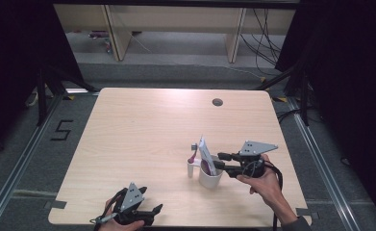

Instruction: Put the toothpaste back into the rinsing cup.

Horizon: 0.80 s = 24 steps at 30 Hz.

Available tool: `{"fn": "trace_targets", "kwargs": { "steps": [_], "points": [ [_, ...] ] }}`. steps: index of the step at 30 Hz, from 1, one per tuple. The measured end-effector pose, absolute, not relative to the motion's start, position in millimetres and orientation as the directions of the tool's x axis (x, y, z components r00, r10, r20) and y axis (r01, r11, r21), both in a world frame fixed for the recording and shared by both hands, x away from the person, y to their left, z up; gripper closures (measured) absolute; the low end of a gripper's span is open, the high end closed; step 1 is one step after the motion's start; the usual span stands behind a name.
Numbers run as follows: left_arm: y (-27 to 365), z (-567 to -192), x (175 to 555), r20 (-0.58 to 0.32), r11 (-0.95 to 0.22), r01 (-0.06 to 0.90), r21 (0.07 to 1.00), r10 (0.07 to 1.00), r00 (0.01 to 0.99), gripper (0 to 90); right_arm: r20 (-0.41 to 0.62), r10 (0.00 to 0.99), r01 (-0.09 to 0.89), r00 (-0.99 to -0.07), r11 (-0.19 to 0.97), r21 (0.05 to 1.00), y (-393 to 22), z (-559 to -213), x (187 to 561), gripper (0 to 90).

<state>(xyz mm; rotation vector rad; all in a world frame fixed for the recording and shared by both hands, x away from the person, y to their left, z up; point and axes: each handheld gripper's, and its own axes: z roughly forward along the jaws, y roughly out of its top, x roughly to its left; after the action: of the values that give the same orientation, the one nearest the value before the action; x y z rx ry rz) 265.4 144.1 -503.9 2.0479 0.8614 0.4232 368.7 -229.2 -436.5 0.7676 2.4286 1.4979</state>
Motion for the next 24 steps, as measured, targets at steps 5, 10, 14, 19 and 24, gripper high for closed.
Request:
{"fn": "trace_targets", "kwargs": {
  "steps": [5, 10, 14, 19, 24],
  "points": [
    [143.3, -504.5, 264.6, -0.034, -0.373, 0.423, 0.826, 0.715, 0.698, 21.0, 0.087, 0.535, 0.310, -0.840, 0.342, 0.887, -233.5, -432.8, 367.4, 57.8],
    [145.6, -503.5, 264.5, -0.015, -0.400, 0.419, 0.815, 0.709, 0.705, 21.0, 0.084, 0.546, 0.311, -0.834, 0.339, 0.888, -241.9, -428.3, 367.4, 55.5],
    [145.6, -504.0, 264.6, -0.015, -0.399, 0.421, 0.814, 0.710, 0.704, 21.0, 0.090, 0.577, 0.330, -0.812, 0.325, 0.887, -249.4, -426.4, 365.8, 52.5],
    [145.8, -503.7, 264.7, -0.015, -0.400, 0.420, 0.814, 0.709, 0.705, 21.0, 0.084, 0.594, 0.330, -0.800, 0.319, 0.889, -259.9, -425.7, 366.2, 51.1],
    [145.4, -503.9, 264.5, -0.014, -0.401, 0.420, 0.814, 0.710, 0.704, 21.0, 0.091, 0.615, 0.352, -0.783, 0.317, 0.881, -268.5, -427.2, 364.0, 50.7]
  ]
}}
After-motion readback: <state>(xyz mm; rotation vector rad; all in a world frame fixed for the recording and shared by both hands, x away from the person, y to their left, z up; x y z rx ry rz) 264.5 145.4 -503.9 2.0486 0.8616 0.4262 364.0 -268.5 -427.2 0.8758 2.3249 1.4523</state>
